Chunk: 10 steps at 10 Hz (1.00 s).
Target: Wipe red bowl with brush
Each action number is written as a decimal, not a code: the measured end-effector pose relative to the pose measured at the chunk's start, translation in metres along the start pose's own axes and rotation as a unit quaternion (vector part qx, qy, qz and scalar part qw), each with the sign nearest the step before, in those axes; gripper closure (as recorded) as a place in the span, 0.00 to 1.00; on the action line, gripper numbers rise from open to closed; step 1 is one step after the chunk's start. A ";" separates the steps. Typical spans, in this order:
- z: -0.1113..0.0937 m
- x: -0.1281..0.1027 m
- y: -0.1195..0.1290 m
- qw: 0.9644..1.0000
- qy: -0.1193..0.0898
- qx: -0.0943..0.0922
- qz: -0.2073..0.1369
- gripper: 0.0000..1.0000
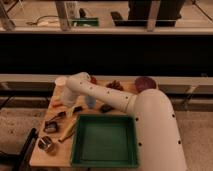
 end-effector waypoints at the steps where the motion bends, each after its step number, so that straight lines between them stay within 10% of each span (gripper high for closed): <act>1: 0.002 0.002 0.001 1.000 0.003 -0.004 0.001 0.20; 10: 0.026 0.022 0.004 0.999 -0.011 -0.028 0.030 0.20</act>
